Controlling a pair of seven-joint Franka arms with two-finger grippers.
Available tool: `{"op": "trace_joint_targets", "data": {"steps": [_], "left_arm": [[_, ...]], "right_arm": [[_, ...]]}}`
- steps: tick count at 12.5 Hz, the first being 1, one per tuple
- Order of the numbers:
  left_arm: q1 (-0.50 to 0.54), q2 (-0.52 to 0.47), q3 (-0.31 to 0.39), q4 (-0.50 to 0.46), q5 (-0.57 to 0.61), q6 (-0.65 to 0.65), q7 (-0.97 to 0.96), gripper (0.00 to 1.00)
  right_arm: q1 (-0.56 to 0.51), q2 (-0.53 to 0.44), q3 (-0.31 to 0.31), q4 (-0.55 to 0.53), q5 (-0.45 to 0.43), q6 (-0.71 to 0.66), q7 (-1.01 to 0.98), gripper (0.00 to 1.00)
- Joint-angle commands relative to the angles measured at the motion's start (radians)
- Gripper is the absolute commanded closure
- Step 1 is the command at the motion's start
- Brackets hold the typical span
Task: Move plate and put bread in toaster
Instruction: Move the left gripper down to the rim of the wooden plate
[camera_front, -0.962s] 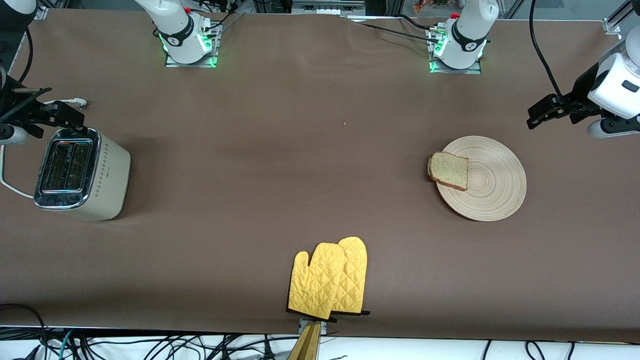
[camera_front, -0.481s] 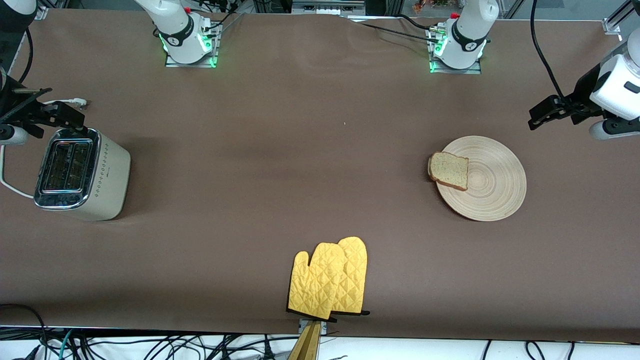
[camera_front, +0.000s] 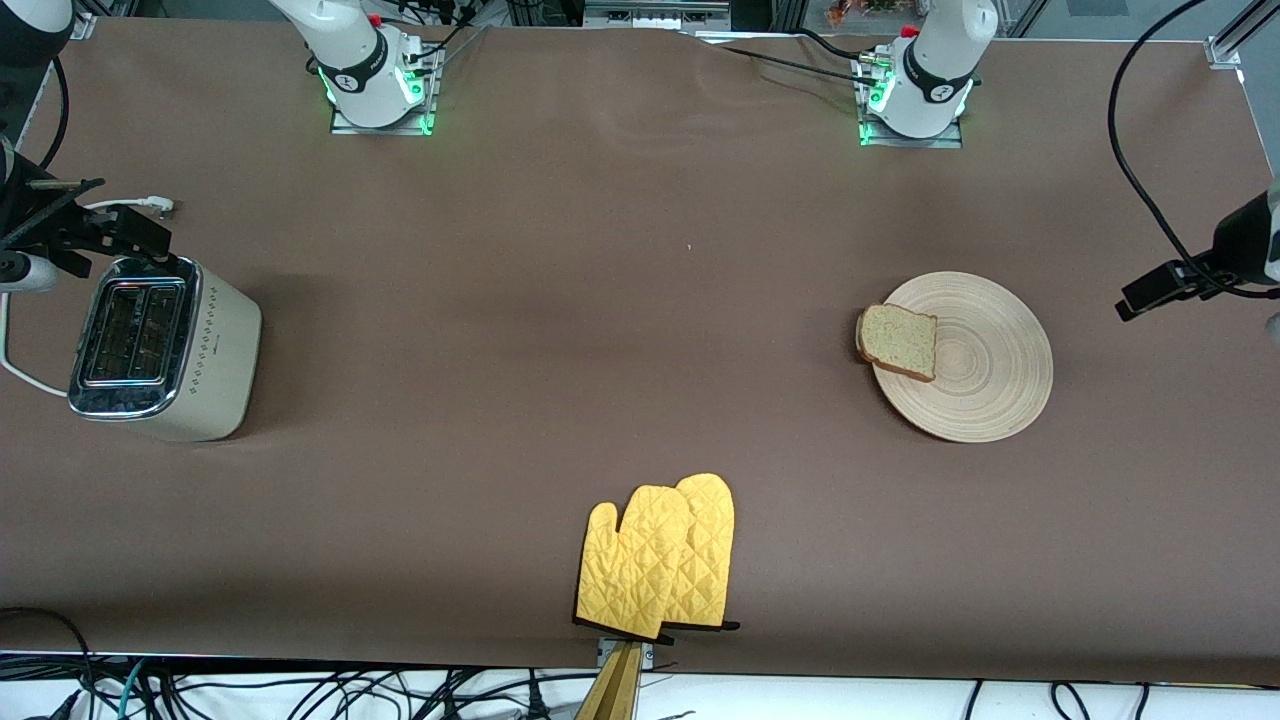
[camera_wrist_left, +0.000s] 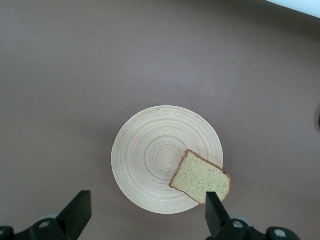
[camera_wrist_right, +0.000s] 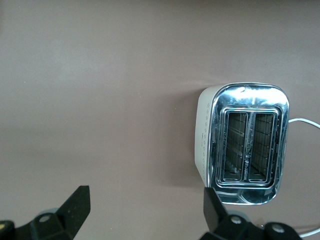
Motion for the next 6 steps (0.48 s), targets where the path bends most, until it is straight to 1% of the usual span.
{"op": "trace_joint_targets", "data": {"steps": [1,3,5,6], "left_arm": [[-0.004,0.022,-0.005,0.02,0.03,-0.009,-0.012,0.0],[-0.003,0.027,-0.009,0.016,0.032,-0.009,-0.009,0.0],[0.003,0.101,-0.01,0.013,0.043,-0.008,0.002,0.0],[0.04,0.117,-0.01,0.016,0.047,-0.002,0.061,0.0]], "right_arm": [[-0.005,-0.01,0.0,-0.01,0.016,-0.001,0.003,0.0],[-0.005,-0.01,0.0,-0.01,0.018,0.001,0.003,0.0],[-0.006,-0.01,-0.003,-0.01,0.019,-0.001,0.003,0.0],[-0.006,-0.01,-0.006,-0.01,0.019,-0.001,0.003,0.0]]}}
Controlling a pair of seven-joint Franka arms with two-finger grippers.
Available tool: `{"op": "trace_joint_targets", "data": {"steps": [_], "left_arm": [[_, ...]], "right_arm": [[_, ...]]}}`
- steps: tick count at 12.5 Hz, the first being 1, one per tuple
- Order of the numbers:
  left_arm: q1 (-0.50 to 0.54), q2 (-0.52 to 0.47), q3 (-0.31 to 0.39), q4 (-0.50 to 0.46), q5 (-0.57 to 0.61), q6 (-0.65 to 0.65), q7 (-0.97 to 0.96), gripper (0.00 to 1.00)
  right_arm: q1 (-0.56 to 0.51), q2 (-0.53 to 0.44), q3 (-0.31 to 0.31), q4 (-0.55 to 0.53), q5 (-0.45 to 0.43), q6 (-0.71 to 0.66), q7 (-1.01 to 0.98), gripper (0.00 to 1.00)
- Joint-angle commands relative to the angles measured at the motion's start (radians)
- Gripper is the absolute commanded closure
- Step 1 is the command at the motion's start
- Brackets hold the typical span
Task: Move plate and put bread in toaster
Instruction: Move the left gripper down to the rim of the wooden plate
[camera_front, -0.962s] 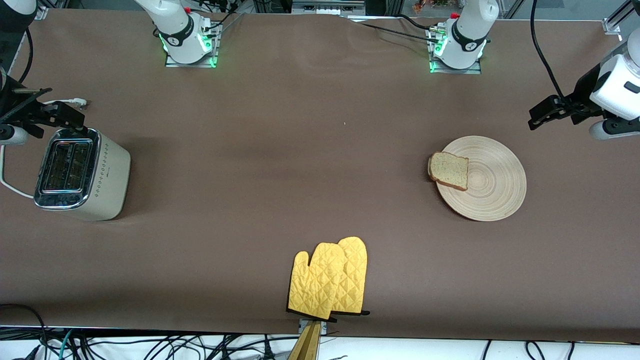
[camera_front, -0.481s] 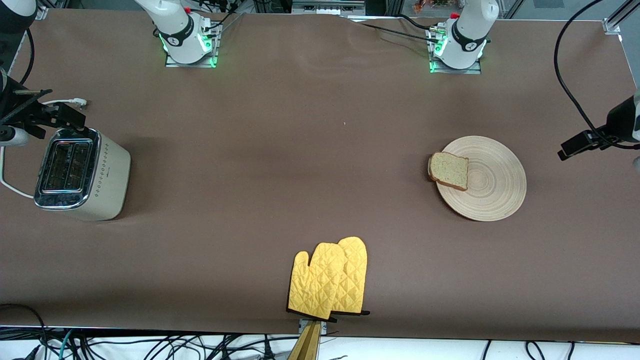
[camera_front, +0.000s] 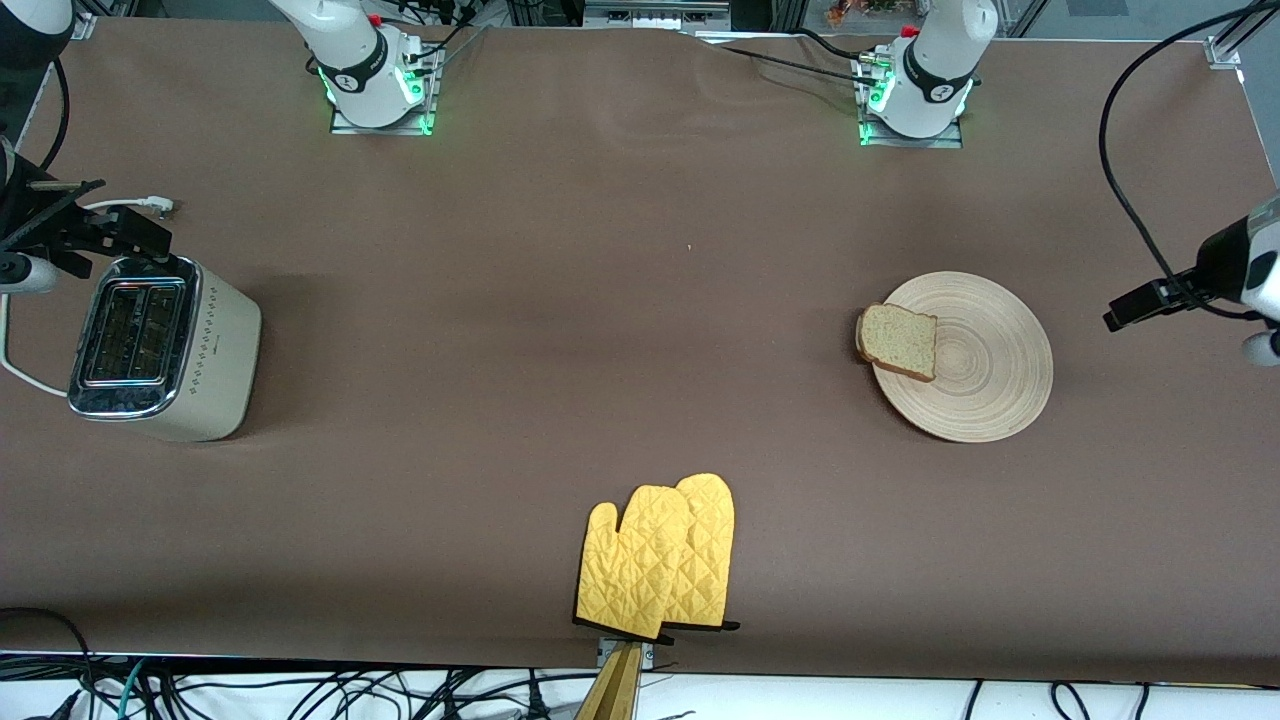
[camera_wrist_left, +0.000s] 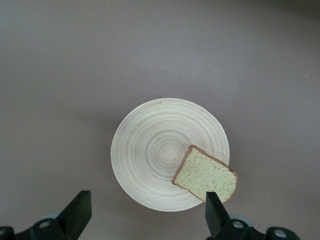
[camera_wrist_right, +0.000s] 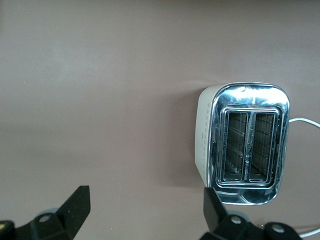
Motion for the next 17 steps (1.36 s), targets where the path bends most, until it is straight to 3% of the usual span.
{"op": "trace_joint_targets", "data": {"steps": [1,2,5,8,13,17], "left_arm": [[0.087,0.085,-0.005,0.02,0.022,0.018,0.153,0.0],[0.144,0.113,-0.005,0.017,0.004,0.027,0.274,0.0],[0.327,0.237,0.009,0.02,-0.245,0.029,0.675,0.0],[0.413,0.352,0.017,0.023,-0.362,0.021,1.004,0.0],[0.46,0.53,0.023,0.025,-0.513,-0.083,1.126,0.0],[0.461,0.607,0.021,0.023,-0.587,-0.086,1.215,0.0]], "right_arm": [[-0.006,-0.011,-0.005,-0.009,0.02,-0.001,0.003,0.0],[-0.006,-0.011,-0.005,-0.009,0.02,-0.001,0.003,0.0],[-0.006,-0.009,-0.005,-0.009,0.02,-0.001,0.003,0.0],[-0.006,-0.009,-0.005,-0.009,0.02,-0.001,0.003,0.0],[-0.007,-0.009,-0.006,-0.011,0.021,-0.001,0.001,0.0],[-0.009,-0.009,-0.006,-0.011,0.021,-0.002,0.001,0.0]]}}
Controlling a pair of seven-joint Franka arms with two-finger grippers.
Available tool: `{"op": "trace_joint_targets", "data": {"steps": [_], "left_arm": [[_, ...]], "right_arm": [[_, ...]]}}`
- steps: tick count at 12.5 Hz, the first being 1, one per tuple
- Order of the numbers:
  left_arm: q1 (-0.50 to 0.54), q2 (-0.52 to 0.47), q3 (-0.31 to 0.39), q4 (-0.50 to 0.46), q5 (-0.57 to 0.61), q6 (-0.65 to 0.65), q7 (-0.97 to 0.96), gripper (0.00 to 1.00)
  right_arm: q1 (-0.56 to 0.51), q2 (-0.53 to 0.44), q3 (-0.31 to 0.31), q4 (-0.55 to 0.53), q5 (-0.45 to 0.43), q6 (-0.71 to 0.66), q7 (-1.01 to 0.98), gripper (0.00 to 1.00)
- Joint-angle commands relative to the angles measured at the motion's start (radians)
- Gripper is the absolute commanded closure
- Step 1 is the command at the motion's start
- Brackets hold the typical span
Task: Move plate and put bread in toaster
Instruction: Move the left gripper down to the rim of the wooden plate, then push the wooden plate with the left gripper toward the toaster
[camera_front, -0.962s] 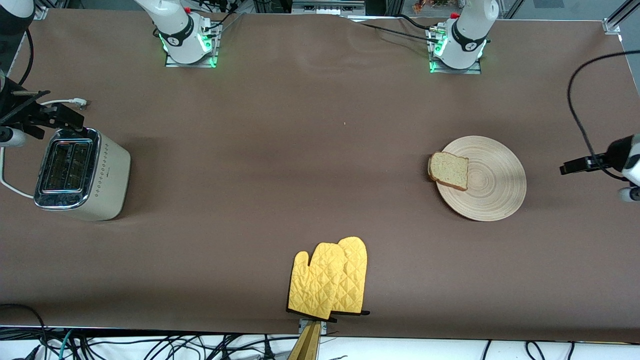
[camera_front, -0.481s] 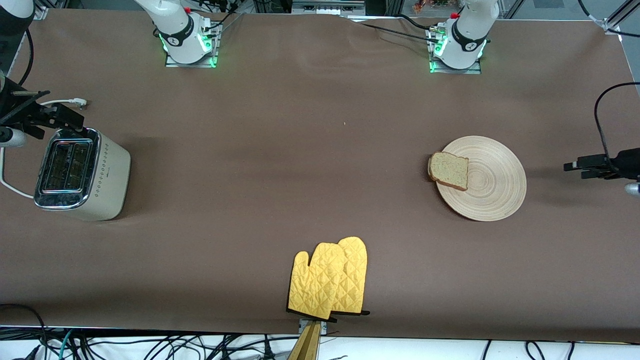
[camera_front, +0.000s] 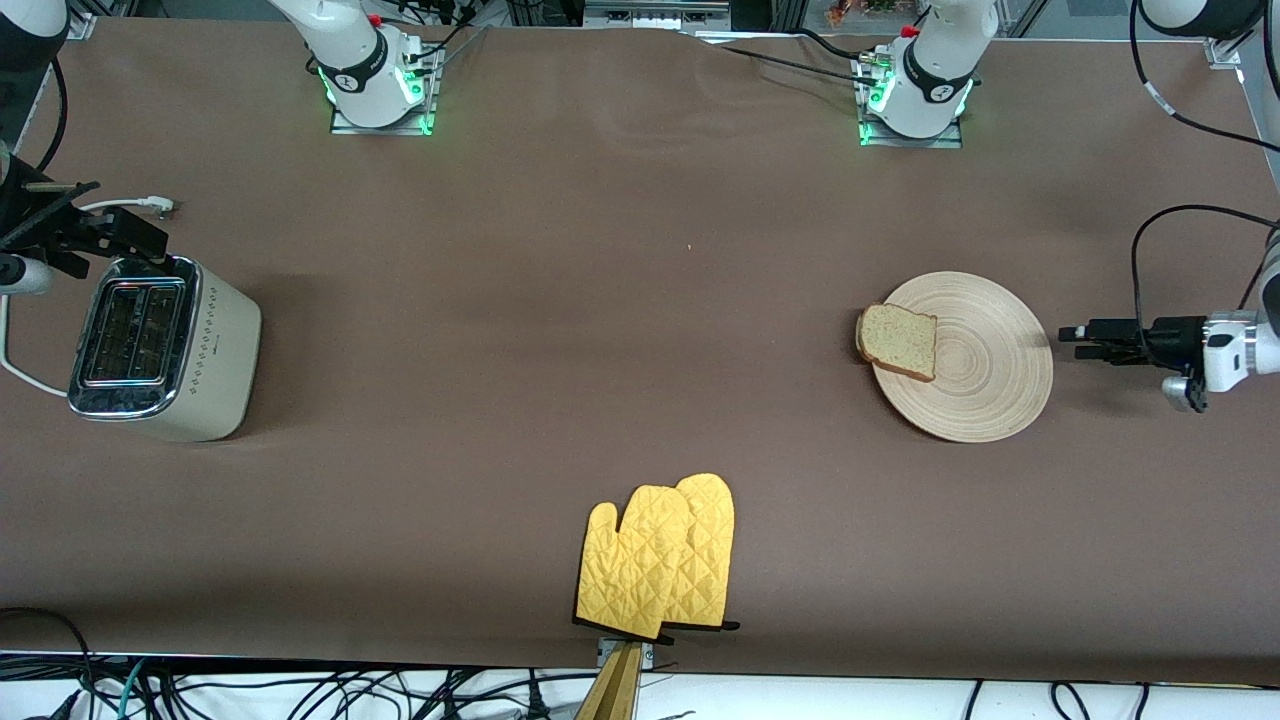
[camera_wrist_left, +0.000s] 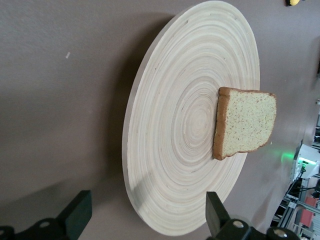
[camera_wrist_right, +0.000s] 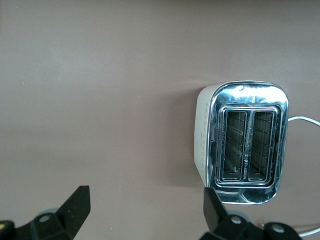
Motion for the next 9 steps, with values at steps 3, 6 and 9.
{"op": "trace_joint_targets", "data": {"steps": [3,6,9], "left_arm": [[0.009,0.062,-0.006,0.023,-0.103,-0.045,0.069,0.06],[0.007,0.099,-0.006,0.023,-0.132,-0.043,0.105,0.14],[0.001,0.125,-0.006,0.022,-0.146,-0.04,0.162,0.42]], "right_arm": [[-0.008,-0.01,0.001,-0.011,0.018,-0.007,0.001,0.0],[-0.01,-0.01,-0.002,-0.009,0.018,-0.007,0.001,0.0],[-0.01,-0.01,-0.002,-0.011,0.019,-0.011,0.001,0.0]]}}
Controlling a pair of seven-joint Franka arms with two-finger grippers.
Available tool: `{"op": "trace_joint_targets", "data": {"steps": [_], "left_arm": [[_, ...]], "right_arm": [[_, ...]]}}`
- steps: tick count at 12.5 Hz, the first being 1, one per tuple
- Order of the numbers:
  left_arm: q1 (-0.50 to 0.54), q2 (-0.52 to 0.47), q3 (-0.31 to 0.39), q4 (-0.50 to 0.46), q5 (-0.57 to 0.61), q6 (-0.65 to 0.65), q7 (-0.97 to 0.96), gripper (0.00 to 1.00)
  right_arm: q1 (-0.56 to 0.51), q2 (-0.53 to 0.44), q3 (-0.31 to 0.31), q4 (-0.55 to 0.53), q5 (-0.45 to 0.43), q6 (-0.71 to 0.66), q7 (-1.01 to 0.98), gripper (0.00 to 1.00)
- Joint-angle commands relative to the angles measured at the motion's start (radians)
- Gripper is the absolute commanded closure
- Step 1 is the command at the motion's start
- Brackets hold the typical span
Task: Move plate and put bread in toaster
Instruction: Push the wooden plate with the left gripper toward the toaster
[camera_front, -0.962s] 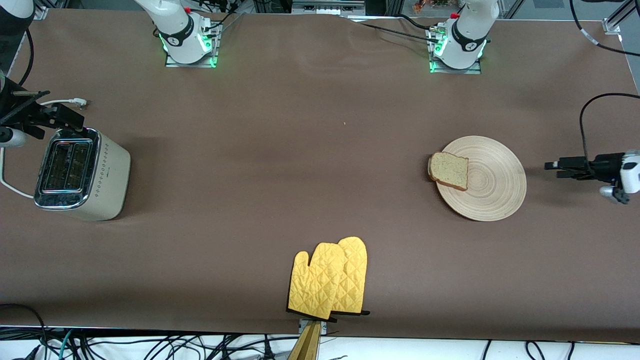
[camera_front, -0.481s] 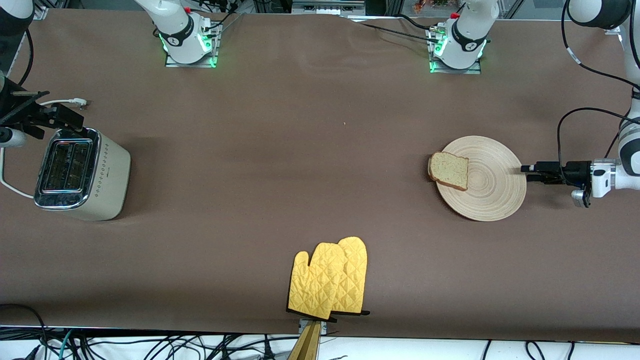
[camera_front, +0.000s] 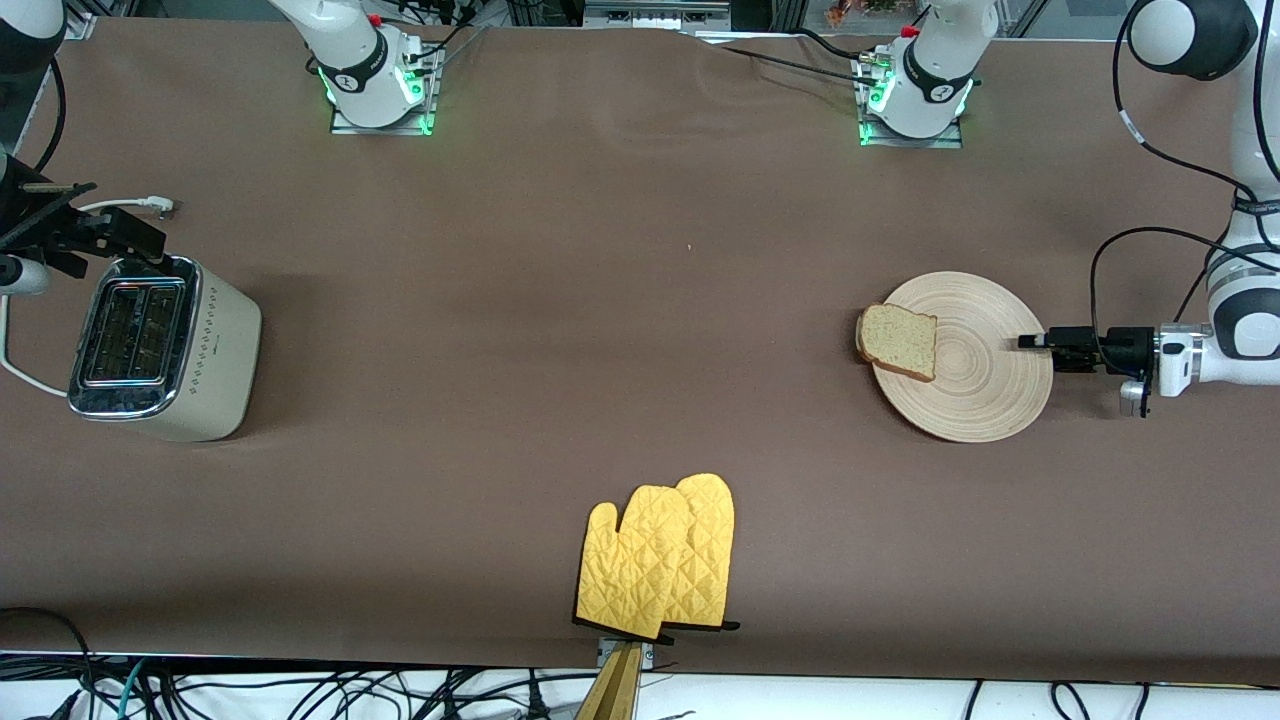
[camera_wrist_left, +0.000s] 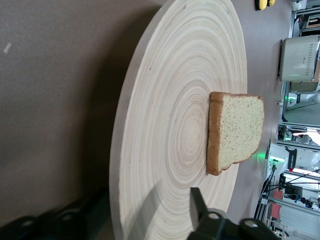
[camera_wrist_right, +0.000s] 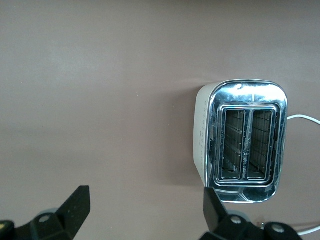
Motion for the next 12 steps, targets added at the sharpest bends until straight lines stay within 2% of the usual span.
{"op": "trace_joint_targets", "data": {"steps": [1,3,5,8,12], "left_arm": [[-0.002,0.034,-0.002,0.02,-0.026,-0.009,0.047,0.52],[-0.002,0.039,0.0,0.02,-0.025,-0.007,0.05,0.68],[-0.002,0.042,0.0,0.021,-0.022,-0.003,0.05,0.69],[-0.002,0.05,0.0,0.02,-0.023,-0.003,0.05,0.98],[-0.007,0.054,-0.002,0.017,-0.023,-0.004,0.033,1.0]], "right_arm": [[-0.008,-0.011,0.002,-0.009,0.022,-0.011,0.001,0.0],[-0.008,-0.011,0.002,-0.009,0.031,-0.014,0.001,0.0],[-0.008,-0.011,0.002,-0.009,0.031,-0.014,0.001,0.0],[-0.008,-0.011,0.003,-0.009,0.033,-0.015,0.001,0.0],[-0.007,-0.011,0.003,-0.009,0.033,-0.015,0.001,0.0]]}}
